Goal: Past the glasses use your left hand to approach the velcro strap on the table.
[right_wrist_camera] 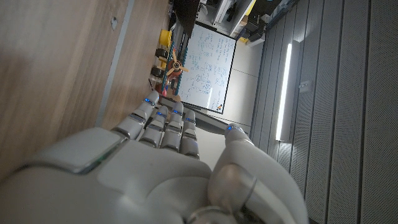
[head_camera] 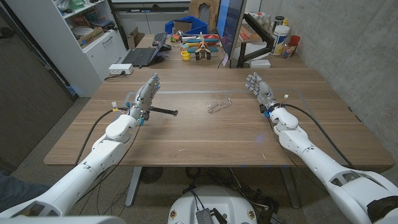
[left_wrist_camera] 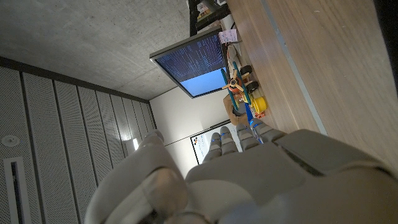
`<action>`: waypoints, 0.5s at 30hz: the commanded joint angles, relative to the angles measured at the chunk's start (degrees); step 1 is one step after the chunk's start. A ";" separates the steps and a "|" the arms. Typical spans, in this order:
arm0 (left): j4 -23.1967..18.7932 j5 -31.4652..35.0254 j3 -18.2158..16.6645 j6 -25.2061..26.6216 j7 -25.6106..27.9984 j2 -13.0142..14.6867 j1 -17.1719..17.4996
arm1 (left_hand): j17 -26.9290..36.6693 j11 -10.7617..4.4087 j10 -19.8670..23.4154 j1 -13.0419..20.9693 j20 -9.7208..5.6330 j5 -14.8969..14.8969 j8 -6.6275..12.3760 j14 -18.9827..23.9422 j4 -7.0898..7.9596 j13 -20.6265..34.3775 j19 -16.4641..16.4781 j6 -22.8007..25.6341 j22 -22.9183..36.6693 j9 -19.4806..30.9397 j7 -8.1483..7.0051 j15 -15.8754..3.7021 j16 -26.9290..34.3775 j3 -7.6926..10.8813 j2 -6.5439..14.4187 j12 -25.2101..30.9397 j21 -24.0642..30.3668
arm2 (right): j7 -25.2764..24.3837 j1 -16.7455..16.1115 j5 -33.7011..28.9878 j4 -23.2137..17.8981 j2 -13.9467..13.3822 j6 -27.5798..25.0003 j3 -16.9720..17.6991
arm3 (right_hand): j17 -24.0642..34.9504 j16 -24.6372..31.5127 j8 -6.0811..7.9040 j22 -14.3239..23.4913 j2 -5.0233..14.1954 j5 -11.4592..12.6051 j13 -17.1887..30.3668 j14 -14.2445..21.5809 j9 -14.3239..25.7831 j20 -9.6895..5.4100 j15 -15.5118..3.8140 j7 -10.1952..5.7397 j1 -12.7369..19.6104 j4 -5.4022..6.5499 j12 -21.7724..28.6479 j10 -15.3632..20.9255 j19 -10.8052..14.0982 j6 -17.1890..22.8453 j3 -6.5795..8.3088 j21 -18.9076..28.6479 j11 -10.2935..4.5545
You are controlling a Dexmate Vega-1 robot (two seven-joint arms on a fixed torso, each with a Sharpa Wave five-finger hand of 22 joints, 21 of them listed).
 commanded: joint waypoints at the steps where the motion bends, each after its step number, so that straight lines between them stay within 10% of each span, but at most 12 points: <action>1: -0.45 0.66 0.07 0.81 0.23 0.79 0.06 | 0.19 -0.21 -0.32 0.92 0.25 -0.09 0.19 -0.18 -0.39 0.21 -0.53 0.22 0.27 0.21 0.02 -0.16 0.15 0.07 0.03 0.35 0.27 | -0.40 -1.09 -0.03 -1.47 -0.85 0.23 0.26 | 0.16 0.13 0.28 0.22 0.13 0.28 0.14 0.56 0.09 -0.89 0.16 -0.12 0.49 -0.23 0.11 0.44 0.65 0.71 0.35 -0.25 -0.02; 15: -3.27 1.44 -0.85 2.53 1.14 3.41 1.52 | 0.20 -0.14 -0.34 1.43 0.27 -0.36 0.20 -0.19 -0.69 0.21 -0.57 0.32 0.28 0.22 0.00 -0.15 0.16 0.20 0.14 0.37 0.33 | -1.60 -3.04 -0.14 -3.78 -1.90 0.47 0.84 | 0.17 0.11 0.32 0.23 0.09 0.28 0.15 0.57 0.09 -0.84 0.20 -0.08 0.43 -0.25 0.10 0.56 0.75 0.87 0.29 -0.43 -0.05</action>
